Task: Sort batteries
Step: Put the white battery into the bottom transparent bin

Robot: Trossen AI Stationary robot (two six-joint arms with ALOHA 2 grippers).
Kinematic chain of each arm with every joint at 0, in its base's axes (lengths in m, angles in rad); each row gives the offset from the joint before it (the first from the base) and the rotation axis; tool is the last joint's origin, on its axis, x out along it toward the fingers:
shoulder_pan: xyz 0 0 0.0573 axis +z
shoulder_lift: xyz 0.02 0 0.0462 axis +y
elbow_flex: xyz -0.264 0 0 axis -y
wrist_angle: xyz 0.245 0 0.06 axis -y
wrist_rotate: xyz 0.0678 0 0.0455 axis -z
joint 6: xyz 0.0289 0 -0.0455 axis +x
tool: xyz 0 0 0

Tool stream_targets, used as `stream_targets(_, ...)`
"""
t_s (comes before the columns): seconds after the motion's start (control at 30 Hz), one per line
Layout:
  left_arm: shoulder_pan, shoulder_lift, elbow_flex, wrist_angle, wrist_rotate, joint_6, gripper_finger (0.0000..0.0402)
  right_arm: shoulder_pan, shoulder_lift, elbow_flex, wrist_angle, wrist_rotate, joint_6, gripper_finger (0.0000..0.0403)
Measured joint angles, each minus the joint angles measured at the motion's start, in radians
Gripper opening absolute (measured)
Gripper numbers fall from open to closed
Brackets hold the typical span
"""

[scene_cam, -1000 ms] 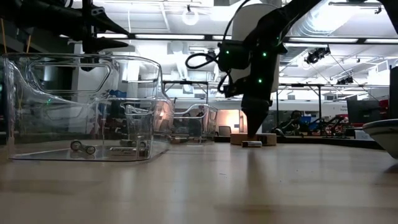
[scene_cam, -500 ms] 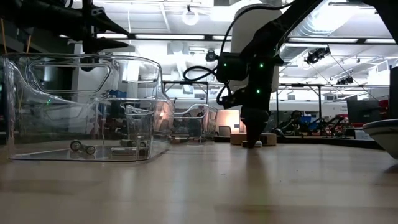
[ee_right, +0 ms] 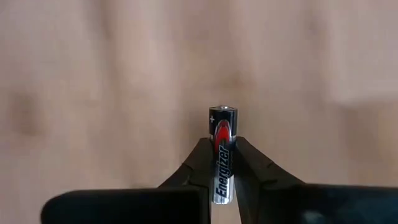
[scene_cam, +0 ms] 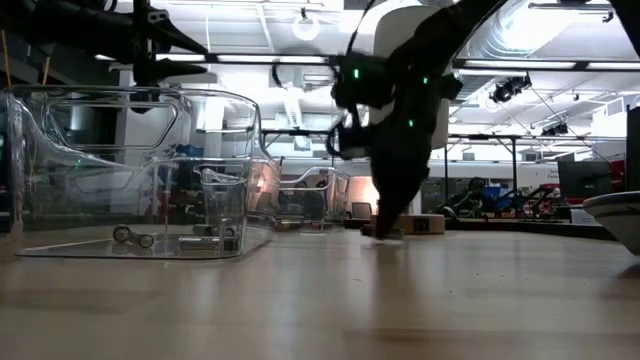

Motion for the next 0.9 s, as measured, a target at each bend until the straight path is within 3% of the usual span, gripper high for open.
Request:
stream_targets(0.17,0.000,0.000,0.000,0.017,0.000,0.001,0.0106,0.055,-0.041,0.001,0.126,-0.025,0.053,0.0019)
stream_targets(0.5,0.000,0.003,0.000,0.017,-0.003,0.028,0.0106,0.098,-0.167,0.049,0.217,0.062,0.045,0.0019)
stream_targets(0.77,0.000,0.028,0.001,0.020,-0.017,0.071,0.0106,0.101,-0.117,0.140,0.357,-0.018,-0.058,0.0019)
stream_targets(0.9,0.000,0.031,0.001,0.021,-0.017,0.073,0.0106,0.113,-0.077,0.157,0.409,0.015,-0.077,0.0058)
